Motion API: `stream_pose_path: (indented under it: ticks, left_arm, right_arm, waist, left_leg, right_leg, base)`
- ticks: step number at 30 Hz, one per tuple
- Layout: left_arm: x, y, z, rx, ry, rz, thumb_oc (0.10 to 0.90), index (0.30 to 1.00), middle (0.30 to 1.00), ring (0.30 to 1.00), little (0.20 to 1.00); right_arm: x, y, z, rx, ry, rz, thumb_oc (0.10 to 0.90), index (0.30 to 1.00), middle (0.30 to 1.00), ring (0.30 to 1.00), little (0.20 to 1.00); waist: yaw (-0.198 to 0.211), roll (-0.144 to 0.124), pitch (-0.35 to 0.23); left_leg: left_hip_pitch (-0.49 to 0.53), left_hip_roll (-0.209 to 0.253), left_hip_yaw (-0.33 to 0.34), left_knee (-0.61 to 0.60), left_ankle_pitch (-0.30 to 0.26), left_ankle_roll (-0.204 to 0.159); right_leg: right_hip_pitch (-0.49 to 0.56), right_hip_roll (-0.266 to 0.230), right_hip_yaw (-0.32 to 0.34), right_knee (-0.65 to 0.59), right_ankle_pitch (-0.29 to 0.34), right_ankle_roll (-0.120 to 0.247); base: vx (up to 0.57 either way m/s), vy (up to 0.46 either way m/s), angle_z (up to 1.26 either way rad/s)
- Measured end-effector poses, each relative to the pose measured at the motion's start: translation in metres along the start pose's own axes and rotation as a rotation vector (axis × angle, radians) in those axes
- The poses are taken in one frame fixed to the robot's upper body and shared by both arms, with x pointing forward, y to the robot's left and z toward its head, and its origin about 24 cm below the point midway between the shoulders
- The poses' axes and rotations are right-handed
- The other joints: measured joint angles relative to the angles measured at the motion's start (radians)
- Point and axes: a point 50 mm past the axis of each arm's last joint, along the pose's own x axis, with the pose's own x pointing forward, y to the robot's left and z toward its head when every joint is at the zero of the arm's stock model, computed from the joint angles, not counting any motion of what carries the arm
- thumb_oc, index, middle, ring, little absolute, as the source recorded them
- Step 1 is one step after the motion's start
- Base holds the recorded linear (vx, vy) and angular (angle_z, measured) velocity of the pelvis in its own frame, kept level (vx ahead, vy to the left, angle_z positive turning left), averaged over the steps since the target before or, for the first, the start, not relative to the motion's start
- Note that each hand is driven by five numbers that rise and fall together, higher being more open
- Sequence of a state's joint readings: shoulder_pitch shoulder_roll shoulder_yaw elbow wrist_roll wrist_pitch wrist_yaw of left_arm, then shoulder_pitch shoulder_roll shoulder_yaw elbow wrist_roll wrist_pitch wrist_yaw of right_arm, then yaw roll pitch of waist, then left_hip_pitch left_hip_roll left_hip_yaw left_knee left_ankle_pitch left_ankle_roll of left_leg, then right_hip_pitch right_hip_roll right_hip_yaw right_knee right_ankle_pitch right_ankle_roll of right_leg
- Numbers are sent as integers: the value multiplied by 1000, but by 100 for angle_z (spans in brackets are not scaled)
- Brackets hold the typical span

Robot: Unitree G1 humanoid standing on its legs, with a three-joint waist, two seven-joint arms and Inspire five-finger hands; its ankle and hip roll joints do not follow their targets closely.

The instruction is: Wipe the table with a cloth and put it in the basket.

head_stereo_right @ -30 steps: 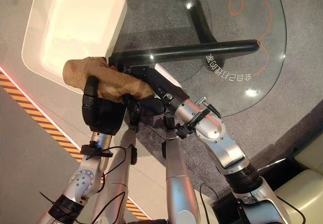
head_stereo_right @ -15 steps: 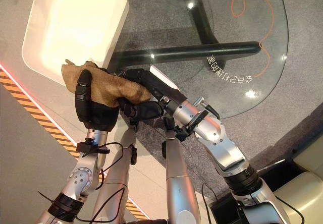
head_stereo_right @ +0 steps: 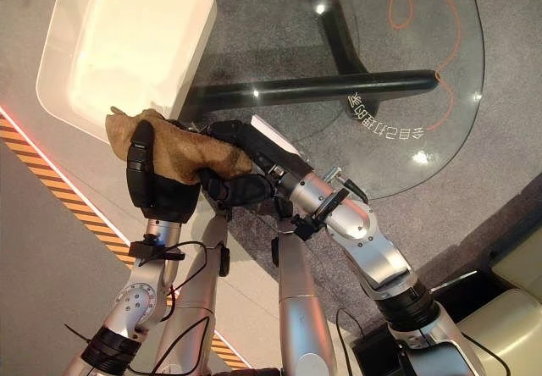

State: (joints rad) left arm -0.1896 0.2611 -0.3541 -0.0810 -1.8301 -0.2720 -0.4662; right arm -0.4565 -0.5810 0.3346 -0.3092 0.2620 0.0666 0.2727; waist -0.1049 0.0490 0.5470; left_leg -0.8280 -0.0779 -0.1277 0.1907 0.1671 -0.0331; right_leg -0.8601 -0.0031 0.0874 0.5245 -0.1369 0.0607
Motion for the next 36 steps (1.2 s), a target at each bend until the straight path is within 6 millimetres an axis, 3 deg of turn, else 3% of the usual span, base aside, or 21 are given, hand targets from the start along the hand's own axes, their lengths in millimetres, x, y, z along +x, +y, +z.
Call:
stream_pose_path:
  ticks: [1,9,16,31,36]
  left_arm:
    - [-1,0,0,1,-2,3,100,300,300,300,200]
    - [7,-4,8,11,-51,-30,100,300,300,300,200]
    - [18,-19,31,4,-205,-106,100,300,300,300,200]
    - [24,-23,24,-18,-212,-132,100,300,300,300,200]
    - [24,-27,28,98,-236,-144,100,300,300,300,200]
  right_arm:
    - [0,0,1,-4,-1,-2,800,900,900,900,900]
    - [-2,1,5,-25,-26,-37,800,900,900,900,900]
    - [-21,-3,-16,6,71,-151,800,900,900,900,900]
    - [-21,-7,-8,105,-51,-307,800,900,900,900,900]
    - [-21,-5,-9,140,-56,-333,800,900,900,900,900]
  waist:
    - [0,0,0]
    - [-4,0,0]
    - [-7,0,0]
    - [-21,-1,0]
    - [-32,-1,0]
  left_leg:
    - [0,0,0,0,0,0]
    - [1,0,0,1,0,0]
    - [2,-1,1,2,0,0]
    - [5,0,8,6,0,1]
    - [6,0,10,11,0,1]
  right_leg:
    - [0,0,0,0,0,0]
    - [0,0,1,1,0,0]
    - [1,0,2,3,0,0]
    - [3,0,5,6,0,0]
    - [6,0,6,5,1,1]
  base:
    - [0,0,0]
    - [0,0,0]
    - [0,4,0]
    - [0,2,0]
    - [-3,6,0]
